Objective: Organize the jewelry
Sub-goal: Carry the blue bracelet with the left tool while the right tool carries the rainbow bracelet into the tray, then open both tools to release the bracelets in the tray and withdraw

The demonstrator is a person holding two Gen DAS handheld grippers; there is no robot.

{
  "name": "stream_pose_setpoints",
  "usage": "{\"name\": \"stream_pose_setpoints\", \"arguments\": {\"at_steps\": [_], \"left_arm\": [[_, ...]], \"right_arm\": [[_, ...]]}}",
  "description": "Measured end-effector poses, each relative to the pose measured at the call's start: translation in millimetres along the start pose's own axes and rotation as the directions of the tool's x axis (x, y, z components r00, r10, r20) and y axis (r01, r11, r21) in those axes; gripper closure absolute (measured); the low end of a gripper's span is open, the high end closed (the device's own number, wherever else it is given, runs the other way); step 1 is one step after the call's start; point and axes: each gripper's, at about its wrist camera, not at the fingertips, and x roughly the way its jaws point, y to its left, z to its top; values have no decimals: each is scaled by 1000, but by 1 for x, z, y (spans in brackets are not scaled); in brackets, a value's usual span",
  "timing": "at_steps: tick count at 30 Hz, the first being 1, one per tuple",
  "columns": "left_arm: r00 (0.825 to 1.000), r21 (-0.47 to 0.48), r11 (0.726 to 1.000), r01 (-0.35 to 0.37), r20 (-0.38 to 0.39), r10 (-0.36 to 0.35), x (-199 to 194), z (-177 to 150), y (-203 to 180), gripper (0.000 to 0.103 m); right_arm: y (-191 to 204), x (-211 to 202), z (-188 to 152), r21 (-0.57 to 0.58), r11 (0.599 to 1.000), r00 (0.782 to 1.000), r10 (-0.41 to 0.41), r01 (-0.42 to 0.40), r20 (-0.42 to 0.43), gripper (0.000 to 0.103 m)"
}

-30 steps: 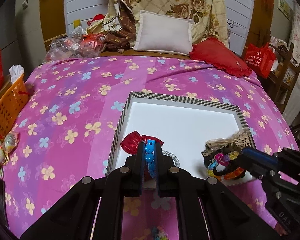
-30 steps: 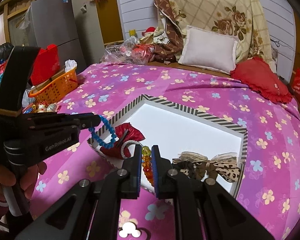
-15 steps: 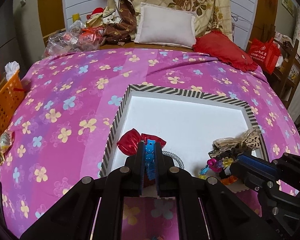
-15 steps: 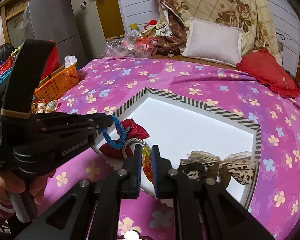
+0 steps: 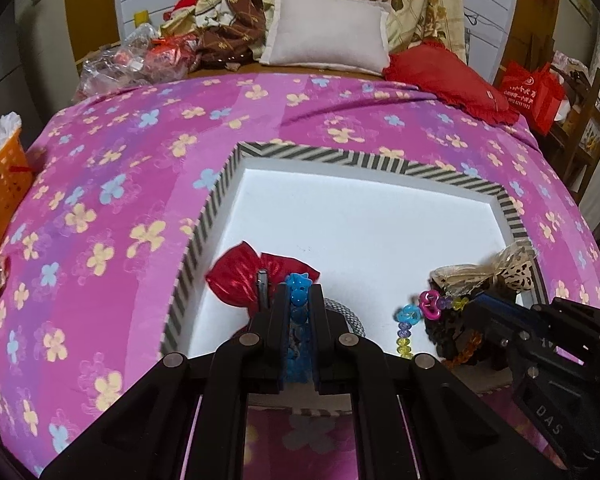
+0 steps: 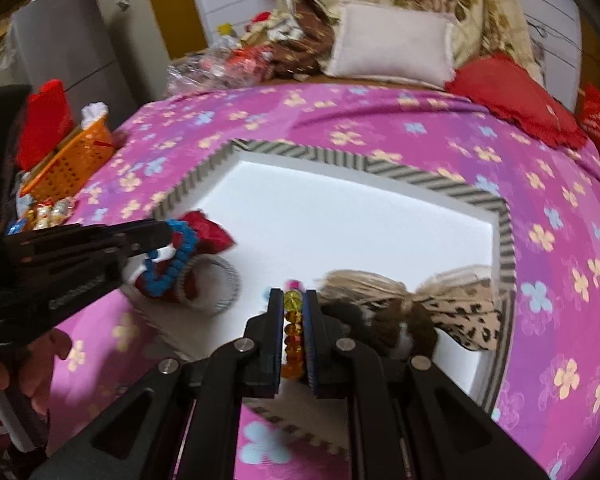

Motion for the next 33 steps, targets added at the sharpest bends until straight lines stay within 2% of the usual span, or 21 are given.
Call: {"name": "stream_pose_setpoints", "arguments": {"at_steps": [7,14,16,18,19,20,23,25,29,33], "left_arm": [[999,11,1000,0,-43,0,22,-7,-8,103],[998,9,1000,-22,-56,22,31,-12,-7,103],[998,7,1000,-24,-56,24,30,-13,-7,103],[998,5,1000,-24,-56,25,30,-13,-7,103],[998,3,1000,-26,-53,27,29,-13,-7,101],[998,1,1000,-28,-50,28,29,-13,-7,96],[999,-7,1000,-26,-46,25,24,-13,-6,88],[999,-2,1000,-30,-37,30,20,-12,-7,85],[1000,-12,1000,-16,-26,16,10,-10,-4,82],[1000,-23,1000,-10,2,10,-3,-10,-1,80]], "right_arm": [[-5,12,-7,-5,999,999,-41,41,-29,94],[-6,12,-12,13,999,998,-42,43,-39,93],[-5,8,-13,16,999,999,-41,42,-35,89],[-4,5,-15,18,999,999,-40,41,-31,77],[-2,2,-15,16,999,999,-41,42,-29,74],[-1,0,-16,14,999,999,-44,44,-25,72],[1,-9,-17,10,999,999,-48,48,-9,71],[2,-16,-17,10,998,998,-55,54,6,66],[5,-29,-21,8,998,998,-59,59,29,57],[9,-38,-24,5,998,998,-56,56,38,55]]}}
